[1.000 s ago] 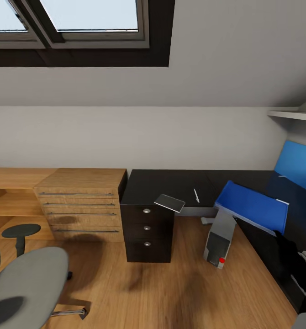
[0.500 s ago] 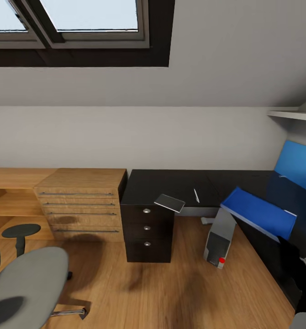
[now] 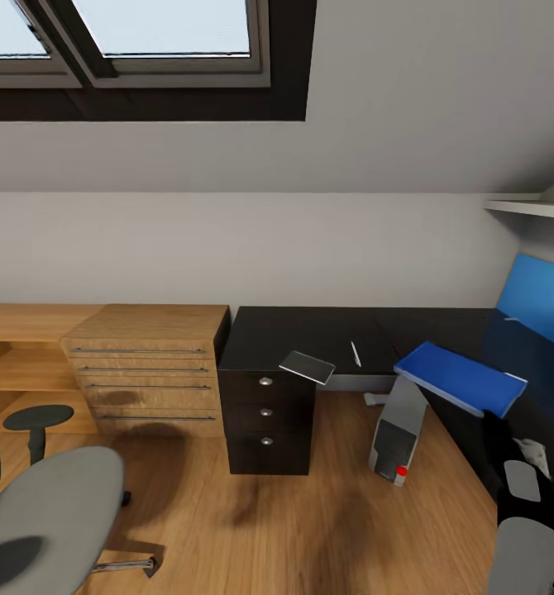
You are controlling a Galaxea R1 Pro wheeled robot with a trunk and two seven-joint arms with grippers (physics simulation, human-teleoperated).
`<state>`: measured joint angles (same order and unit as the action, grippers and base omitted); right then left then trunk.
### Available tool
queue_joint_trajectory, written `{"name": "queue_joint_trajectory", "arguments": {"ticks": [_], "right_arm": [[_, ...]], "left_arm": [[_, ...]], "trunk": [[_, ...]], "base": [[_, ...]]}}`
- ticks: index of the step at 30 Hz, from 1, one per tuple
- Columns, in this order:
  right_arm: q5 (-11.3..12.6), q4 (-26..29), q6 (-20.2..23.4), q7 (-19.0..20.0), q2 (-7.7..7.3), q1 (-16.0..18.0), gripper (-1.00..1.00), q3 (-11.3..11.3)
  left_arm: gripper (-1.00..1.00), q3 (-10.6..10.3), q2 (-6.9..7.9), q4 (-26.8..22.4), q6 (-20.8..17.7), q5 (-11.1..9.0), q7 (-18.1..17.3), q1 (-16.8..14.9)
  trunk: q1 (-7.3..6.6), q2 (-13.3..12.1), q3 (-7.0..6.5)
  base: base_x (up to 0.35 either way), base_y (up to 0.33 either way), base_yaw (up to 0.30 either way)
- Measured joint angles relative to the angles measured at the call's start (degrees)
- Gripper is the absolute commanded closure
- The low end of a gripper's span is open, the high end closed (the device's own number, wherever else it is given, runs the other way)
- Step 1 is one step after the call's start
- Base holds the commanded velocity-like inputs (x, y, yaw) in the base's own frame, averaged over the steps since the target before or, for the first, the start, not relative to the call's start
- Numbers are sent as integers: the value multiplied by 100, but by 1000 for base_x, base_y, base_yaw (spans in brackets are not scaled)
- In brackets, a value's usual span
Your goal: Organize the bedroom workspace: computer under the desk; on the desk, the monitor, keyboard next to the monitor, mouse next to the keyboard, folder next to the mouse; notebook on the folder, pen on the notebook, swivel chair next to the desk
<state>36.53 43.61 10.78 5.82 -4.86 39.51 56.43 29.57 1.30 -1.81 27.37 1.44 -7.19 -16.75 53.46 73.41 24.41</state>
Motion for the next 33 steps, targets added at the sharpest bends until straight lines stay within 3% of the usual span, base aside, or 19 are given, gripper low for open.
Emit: {"name": "queue_joint_trajectory", "arguments": {"ticks": [8, 16, 20, 28, 33], "right_arm": [[-12, -192, -838, -357, 237, 280, 100, -24], [-29, -199, -1402, -589, 509, 314, 100, -13], [-25, -197, -1515, -602, 560, 315, 100, -6], [22, -211, -2179, -597, 578, 315, 100, 29], [336, -267, -2269, -586, 575, 315, 100, 30]], "left_arm": [[-100, 0, 0, -1, -8, 0, 0, 0], [-100, 0, 0, -2, -7, 0, 0, 0], [-100, 0, 0, -2, -8, 0, 0, 0], [-100, 0, 0, -2, -1, -2, 0, 0], [-100, 0, -7, -2, 6, -1, 1, 0]], "trunk": [[0, 0, 0], [0, 0, 0], [0, 0, 0], [0, 0, 0], [0, 0, 0]], "base": [[0, 0, 0], [0, 0, 0], [0, 0, 0], [0, 0, 0], [0, 0, 0]]}}
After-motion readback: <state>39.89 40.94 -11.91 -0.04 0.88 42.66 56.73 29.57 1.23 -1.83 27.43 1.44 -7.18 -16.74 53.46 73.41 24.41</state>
